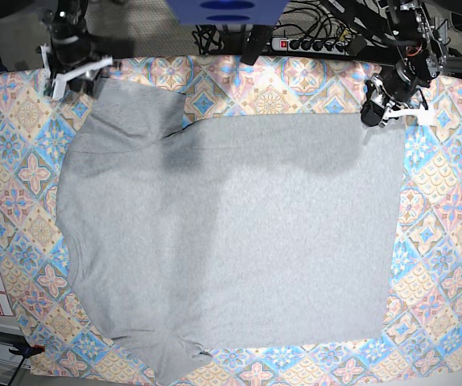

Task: Fold the T-shirt properly
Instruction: 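Lower both grippers to the shirt's shoulder corners at the collar end, then grasp the shoulder corners with both grippers and pull them taut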

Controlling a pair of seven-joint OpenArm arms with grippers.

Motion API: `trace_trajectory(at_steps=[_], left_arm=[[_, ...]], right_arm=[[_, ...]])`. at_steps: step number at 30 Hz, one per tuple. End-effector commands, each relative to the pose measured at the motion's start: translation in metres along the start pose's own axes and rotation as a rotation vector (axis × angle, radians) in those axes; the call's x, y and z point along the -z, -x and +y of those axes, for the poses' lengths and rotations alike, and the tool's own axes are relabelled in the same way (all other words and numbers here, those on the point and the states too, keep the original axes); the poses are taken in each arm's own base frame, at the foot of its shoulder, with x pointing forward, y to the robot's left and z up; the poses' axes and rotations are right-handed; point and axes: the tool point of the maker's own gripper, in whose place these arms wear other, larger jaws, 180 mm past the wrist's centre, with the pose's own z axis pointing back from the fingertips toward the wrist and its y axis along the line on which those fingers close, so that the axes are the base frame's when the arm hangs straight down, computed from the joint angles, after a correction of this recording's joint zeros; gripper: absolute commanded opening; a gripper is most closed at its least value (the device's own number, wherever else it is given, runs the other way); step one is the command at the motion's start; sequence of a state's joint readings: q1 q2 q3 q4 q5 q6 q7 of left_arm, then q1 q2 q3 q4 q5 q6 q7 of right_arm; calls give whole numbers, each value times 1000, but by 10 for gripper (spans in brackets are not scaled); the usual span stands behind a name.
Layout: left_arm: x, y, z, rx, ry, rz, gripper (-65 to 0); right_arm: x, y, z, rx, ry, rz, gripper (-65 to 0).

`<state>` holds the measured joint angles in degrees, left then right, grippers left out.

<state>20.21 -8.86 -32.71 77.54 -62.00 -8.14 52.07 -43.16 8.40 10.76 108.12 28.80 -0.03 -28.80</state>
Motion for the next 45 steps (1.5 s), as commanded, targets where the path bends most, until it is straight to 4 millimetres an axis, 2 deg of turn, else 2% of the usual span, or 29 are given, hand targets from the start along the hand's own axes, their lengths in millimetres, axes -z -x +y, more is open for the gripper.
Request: trace_trajectory(at_steps=[1, 6, 9, 13, 18, 22, 28, 31, 36, 42, 45], left_arm=[[-6, -8, -4, 27, 5, -19, -650], [-12, -10, -4, 44, 3, -26, -650], [-12, -10, -4, 45, 3, -26, -650], [-12, -10, -3, 48, -1, -25, -650], [-12, -10, -3, 48, -1, -25, -650], [-12, -10, -3, 48, -1, -25, -650], [-12, -10, -3, 48, -1, -25, -650], [-12, -10, -3, 48, -1, -25, -650], [-12, -9, -3, 46, -1, -25, -650], [-12, -8, -3, 46, -1, -24, -650], [-12, -9, -3, 47, -2, -25, -650]], right_arm=[[0, -14, 1, 2, -22, -27, -453], [19, -34, 22, 56, -102, 25, -451], [30, -39, 27, 58, -115, 55, -451], [39, -36, 25, 71, -108, 81, -451], [50, -8, 7, 108, -66, 156, -450], [53, 11, -18, 150, -3, 200, -448], [55, 30, -25, 168, 17, 250, -380], [56, 37, -28, 174, 24, 269, -369], [55, 49, -26, 179, 21, 303, -371], [56, 65, 6, 133, -55, 351, -372], [51, 78, 14, 119, -73, 384, -372]])
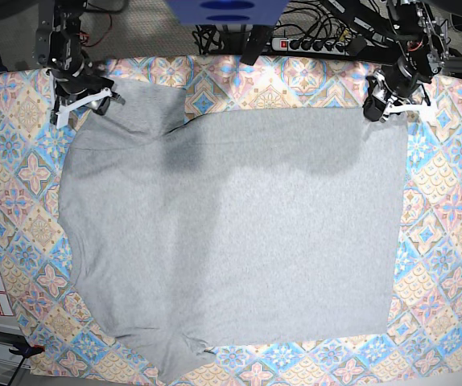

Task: Fold the T-shirt properly
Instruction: 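Grasp the shoulder corners with both grippers and pull them taut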

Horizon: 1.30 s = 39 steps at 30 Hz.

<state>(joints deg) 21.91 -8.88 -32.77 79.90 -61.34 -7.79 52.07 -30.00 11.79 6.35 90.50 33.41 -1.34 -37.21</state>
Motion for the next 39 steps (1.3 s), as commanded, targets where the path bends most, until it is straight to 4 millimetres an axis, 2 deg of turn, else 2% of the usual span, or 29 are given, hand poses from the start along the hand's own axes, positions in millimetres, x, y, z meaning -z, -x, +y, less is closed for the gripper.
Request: trace_trajectory(at_steps=[1, 5, 9, 14, 18, 21, 23, 27, 36, 39], left_arm=[[-4, -9, -5, 21, 14, -20, -650], [-4, -9, -5, 21, 14, -20, -650], [-4, -9, -5, 21, 14, -20, -650], [-4, -9, -5, 21, 14, -20, -650], [-4, -8, -4, 21, 12, -16, -650], [-5, -7, -2, 20, 8, -11, -650], [-7, -5, 1, 18, 1, -10, -650], [-9, -1, 7, 20, -14, 3, -650], [-22, 15, 35, 39, -94, 37, -650], [-24, 17, 40, 45, -112, 43, -650]], right_arm=[[-2, 46, 15, 22, -59, 170, -372], [-4, 54, 14, 28, -58, 186, -400], [-5, 56, 17, 36, -62, 188, -485], [-5, 57, 16, 36, -61, 191, -559], [-5, 55, 14, 40, -55, 186, -650], [-6, 52, 16, 86, -78, 178, -648], [-12, 54, 9, 161, -84, 176, -649], [-26, 45, -7, 260, -81, 136, -650], [-54, 33, -35, 252, -30, 112, -650], [-56, 34, -38, 250, -22, 110, -650]])
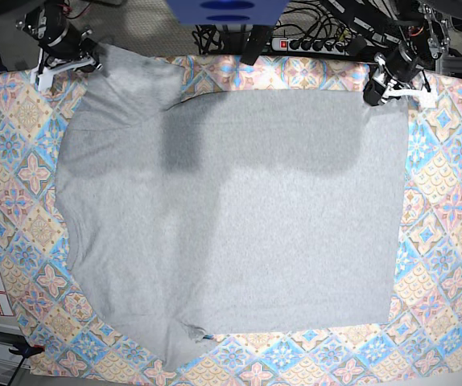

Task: Fold the T-shirt properly
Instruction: 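Grasp the shoulder corners with both grippers and pull them taut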

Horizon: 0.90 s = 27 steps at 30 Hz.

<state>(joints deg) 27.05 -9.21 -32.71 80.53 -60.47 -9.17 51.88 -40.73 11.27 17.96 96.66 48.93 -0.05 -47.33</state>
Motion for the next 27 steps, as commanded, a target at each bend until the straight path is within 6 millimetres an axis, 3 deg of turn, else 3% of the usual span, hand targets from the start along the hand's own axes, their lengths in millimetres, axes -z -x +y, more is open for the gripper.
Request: trace_trajectory(at_steps=[1, 8, 16, 20, 27], left_arm=[[-5, 0, 11, 19, -47, 8, -650], [-4, 1, 11, 24, -52, 8, -650], [-2, 2, 9, 23, -47, 10, -650], [-2, 2, 9, 23, -47, 9, -650], [-2, 2, 9, 23, -46, 8, -650]], right_arm=[[-4, -4, -1, -11, -2, -11, -650], [5, -3, 10, -65, -73, -1, -642], [14, 2, 18, -69, -94, 21, -455], [17, -5, 24, -70, -106, 9, -413], [28, 27, 11, -27, -81, 135, -414]])
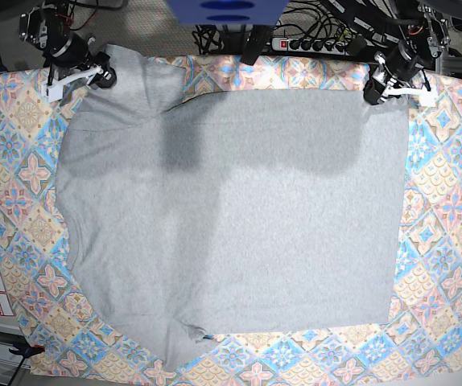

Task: Fold the T-shirt properly
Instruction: 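Grasp the shoulder corners with both grippers and pull them taut, then drag both grippers toward the hem, folding the collar end over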

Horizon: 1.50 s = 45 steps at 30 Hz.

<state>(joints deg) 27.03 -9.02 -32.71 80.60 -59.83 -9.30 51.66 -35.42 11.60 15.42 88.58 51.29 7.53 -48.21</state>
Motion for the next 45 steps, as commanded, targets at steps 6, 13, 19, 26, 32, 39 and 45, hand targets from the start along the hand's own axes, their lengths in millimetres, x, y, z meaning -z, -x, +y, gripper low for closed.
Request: trace_trajectory(at_steps=[6, 13, 19, 26, 32, 39, 45], left_arm=[[-3, 1, 8, 16, -42, 10, -650], [-3, 1, 8, 16, -42, 10, -650], [-5, 2, 12, 19, -50, 14, -650], [-13, 11, 25, 16, -81, 39, -650], [-18, 16, 34, 14, -101, 41, -650], [-21, -20, -9, 108, -22, -90, -650], [-12, -46, -51, 153, 63, -153, -650]], right_arm=[[-1, 21, -10, -2, 44, 84, -472], [-2, 18, -11, 1, 46, 76, -650], [-14, 14, -23, 22, 71, 49, -650], [-42, 2, -27, 7, 87, -12, -650], [-51, -9, -9, -45, 59, -47, -650], [-47, -30, 9, -71, 19, -94, -650], [-36, -66, 37, -93, -45, -147, -650]])
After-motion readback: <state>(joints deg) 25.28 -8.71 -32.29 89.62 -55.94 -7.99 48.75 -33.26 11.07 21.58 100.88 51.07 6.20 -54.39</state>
